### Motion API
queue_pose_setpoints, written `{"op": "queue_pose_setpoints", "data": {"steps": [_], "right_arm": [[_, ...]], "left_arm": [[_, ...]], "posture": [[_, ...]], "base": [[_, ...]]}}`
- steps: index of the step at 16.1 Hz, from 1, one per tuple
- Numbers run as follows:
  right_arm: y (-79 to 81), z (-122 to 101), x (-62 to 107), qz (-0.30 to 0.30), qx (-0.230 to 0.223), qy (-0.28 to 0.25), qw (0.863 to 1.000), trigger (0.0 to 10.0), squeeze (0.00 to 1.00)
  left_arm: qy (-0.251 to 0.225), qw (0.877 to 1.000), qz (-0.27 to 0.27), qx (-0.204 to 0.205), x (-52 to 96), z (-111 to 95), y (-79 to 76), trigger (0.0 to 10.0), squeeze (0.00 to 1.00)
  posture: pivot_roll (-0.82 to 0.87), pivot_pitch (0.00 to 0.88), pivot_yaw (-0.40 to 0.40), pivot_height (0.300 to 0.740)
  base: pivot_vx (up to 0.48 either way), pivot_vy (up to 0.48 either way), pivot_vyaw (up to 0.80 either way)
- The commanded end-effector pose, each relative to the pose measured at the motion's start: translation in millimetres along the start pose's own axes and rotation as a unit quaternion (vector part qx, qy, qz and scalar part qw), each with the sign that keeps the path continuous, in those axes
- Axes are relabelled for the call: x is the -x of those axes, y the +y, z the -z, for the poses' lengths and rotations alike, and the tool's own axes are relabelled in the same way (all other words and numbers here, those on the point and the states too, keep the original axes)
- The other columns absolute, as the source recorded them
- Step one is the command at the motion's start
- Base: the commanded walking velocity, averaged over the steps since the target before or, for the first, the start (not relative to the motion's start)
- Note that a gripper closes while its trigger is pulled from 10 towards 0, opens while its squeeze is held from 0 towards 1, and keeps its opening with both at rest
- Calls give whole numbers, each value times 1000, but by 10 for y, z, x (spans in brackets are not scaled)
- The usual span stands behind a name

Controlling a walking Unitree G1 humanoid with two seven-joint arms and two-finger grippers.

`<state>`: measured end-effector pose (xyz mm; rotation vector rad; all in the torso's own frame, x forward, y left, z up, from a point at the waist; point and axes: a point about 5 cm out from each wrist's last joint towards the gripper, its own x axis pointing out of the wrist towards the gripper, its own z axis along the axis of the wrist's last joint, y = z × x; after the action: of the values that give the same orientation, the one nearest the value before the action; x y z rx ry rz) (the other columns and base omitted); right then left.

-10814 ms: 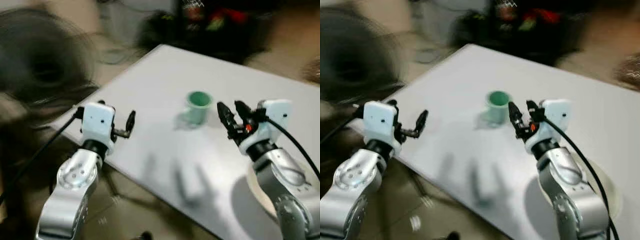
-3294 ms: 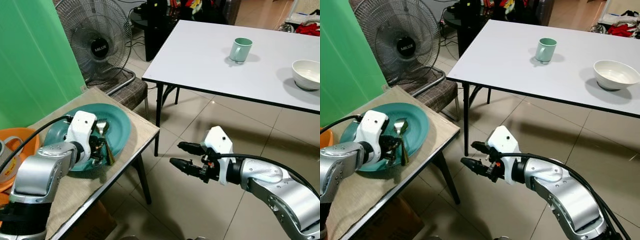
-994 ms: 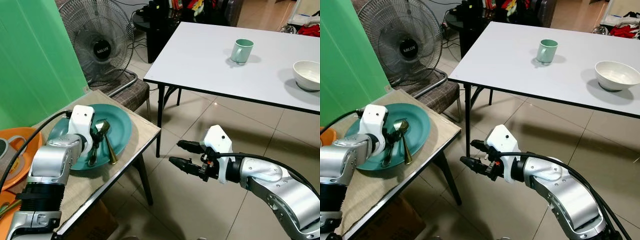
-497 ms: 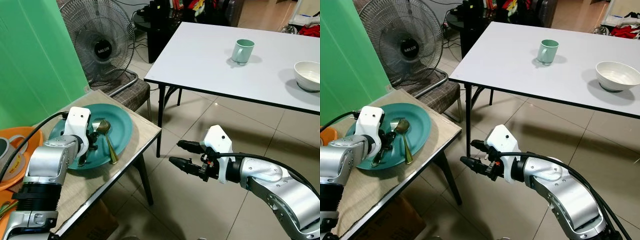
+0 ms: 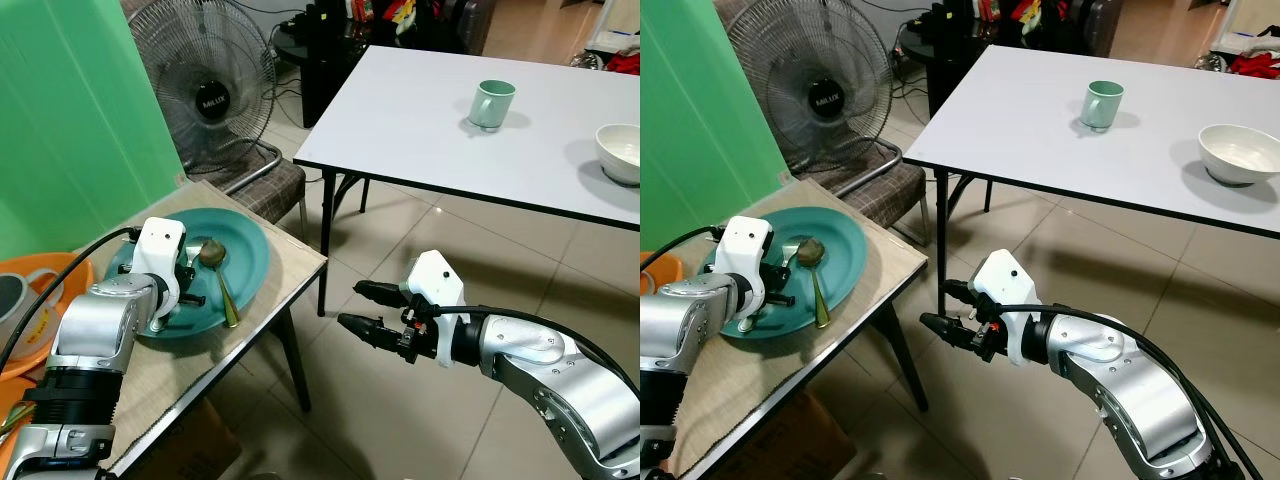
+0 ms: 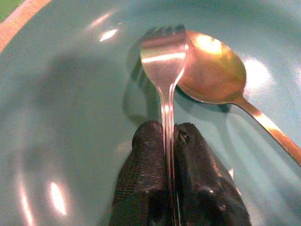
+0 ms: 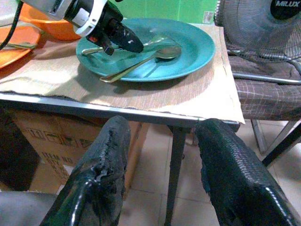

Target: Setting the table

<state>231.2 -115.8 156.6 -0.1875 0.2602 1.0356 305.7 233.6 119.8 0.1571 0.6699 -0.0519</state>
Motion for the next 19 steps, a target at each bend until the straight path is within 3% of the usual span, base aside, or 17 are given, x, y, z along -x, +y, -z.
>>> {"op": "queue_pose_setpoints", "data": {"steps": [1, 7, 9, 11, 12, 13, 14, 16, 19], "right_arm": [[39, -40, -5, -8, 11, -8, 1000, 10000, 0], [22, -44, -5, -7, 12, -10, 1000, 10000, 0], [6, -75, 7, 0, 9, -23, 1000, 10000, 0], [-52, -129, 48, 28, -7, -53, 998, 10000, 0], [-87, -137, 69, 44, -15, -63, 997, 10000, 0], [-90, -138, 71, 45, -15, -64, 997, 10000, 0], [-59, -126, 26, 53, -27, -75, 995, 10000, 0], [-63, -135, -15, 67, -42, -91, 993, 10000, 0], [-160, -332, -67, 102, -117, -179, 971, 10000, 0]], "left_arm": [[4, 1000, -3, -5, -1, 15, 29, 0, 0], [-12, 1000, 14, -10, 19, -41, -30, 0, 0], [-43, 999, 30, -2, 100, -137, -56, 0, 0], [-107, 992, 57, 19, 278, -307, -84, 0, 0], [-153, 983, 85, 49, 403, -406, -122, 0, 0], [-157, 982, 89, 57, 423, -417, -128, 0, 0], [-170, 975, 94, 105, 494, -392, -110, 0, 0], [-176, 970, 100, 135, 499, -361, -121, 0, 0], [-211, 943, 176, 190, 601, -500, -278, 0, 0]], "posture": [[-39, 0, 92, 740], [-37, 0, 91, 740], [-40, 0, 91, 740], [-39, 0, 85, 740], [-36, 0, 78, 740], [-36, 0, 78, 740], [-28, 0, 67, 740], [-27, 0, 61, 740], [-30, 0, 51, 740]], "base": [[0, 0, 0], [0, 0, 0], [0, 0, 0], [0, 0, 0], [0, 0, 0], [0, 0, 0], [0, 0, 0], [0, 0, 0], [0, 0, 0]]}}
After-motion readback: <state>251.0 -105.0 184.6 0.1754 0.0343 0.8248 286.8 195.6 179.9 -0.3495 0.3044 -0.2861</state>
